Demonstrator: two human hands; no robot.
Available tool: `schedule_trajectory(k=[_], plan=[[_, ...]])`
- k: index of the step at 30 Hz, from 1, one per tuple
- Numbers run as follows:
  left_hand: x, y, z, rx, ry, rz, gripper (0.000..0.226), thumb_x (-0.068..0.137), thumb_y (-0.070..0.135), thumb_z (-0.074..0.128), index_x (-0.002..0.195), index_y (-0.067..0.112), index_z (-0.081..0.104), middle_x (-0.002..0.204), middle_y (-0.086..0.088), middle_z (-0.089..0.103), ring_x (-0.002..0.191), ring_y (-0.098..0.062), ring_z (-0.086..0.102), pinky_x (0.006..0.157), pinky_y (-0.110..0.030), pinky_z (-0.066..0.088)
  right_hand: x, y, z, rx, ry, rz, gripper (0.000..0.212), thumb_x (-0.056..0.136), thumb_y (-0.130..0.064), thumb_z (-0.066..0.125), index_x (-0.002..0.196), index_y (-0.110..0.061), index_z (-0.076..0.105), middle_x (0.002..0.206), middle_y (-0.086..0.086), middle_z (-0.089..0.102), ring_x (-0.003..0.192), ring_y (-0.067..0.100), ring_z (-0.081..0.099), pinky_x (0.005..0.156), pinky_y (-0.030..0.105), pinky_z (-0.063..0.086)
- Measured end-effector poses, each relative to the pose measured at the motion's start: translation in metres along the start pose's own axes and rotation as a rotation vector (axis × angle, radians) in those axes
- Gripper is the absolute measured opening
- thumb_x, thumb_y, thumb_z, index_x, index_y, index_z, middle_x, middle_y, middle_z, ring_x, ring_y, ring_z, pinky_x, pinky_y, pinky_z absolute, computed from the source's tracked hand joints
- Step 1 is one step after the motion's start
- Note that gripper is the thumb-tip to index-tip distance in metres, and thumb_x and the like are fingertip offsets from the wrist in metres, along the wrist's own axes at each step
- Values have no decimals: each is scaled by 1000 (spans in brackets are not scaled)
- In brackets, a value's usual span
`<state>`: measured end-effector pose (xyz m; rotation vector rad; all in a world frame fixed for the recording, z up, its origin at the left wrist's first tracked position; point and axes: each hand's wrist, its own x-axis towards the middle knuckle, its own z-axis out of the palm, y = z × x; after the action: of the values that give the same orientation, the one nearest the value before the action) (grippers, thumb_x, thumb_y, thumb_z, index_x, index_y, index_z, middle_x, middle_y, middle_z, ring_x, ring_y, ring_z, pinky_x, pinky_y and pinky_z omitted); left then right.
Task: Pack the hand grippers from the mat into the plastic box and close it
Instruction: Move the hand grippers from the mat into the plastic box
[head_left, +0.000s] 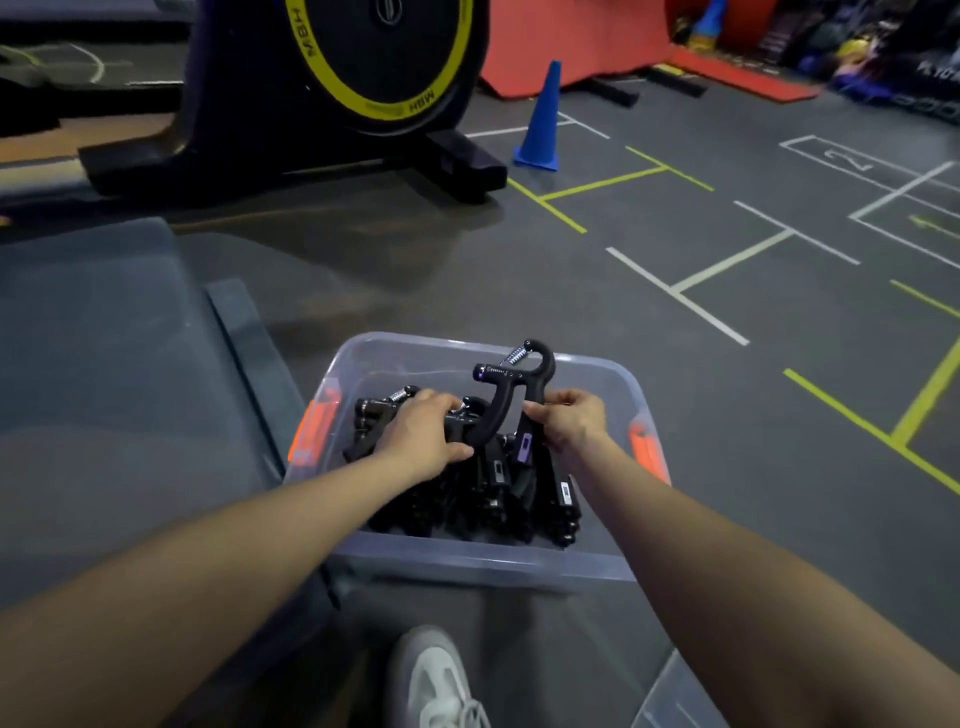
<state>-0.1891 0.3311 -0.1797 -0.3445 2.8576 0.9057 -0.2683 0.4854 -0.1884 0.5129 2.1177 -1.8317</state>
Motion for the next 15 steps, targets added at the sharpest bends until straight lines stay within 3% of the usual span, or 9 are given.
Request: schedule_trajectory(k=[4, 7, 15], plan=[[11, 3, 20, 65, -100, 28, 69, 78, 29, 74, 138, 19, 42, 138, -4, 43, 132, -23, 38, 111, -34, 32, 14, 18, -17, 23, 8, 47, 29, 77, 9, 67, 70, -13, 49, 68, 10, 59, 60, 22, 57, 62, 37, 53], [19, 8, 33, 109, -129, 66, 71, 78, 30, 73, 140, 21, 39, 145, -1, 38, 136, -23, 34, 112, -34, 30, 23, 26, -29, 57, 39, 77, 27, 79, 8, 65, 71, -14, 51, 72, 8, 61, 71, 26, 61, 78, 43, 54], [31, 14, 61, 129, -201, 101, 74, 79, 36, 70, 143, 21, 35, 149, 2, 35, 138, -21, 32, 115, -36, 30, 40, 36, -51, -32, 83, 62, 21, 79, 7, 66, 77, -11, 56, 69, 3, 60, 60, 19, 58, 81, 40, 54]])
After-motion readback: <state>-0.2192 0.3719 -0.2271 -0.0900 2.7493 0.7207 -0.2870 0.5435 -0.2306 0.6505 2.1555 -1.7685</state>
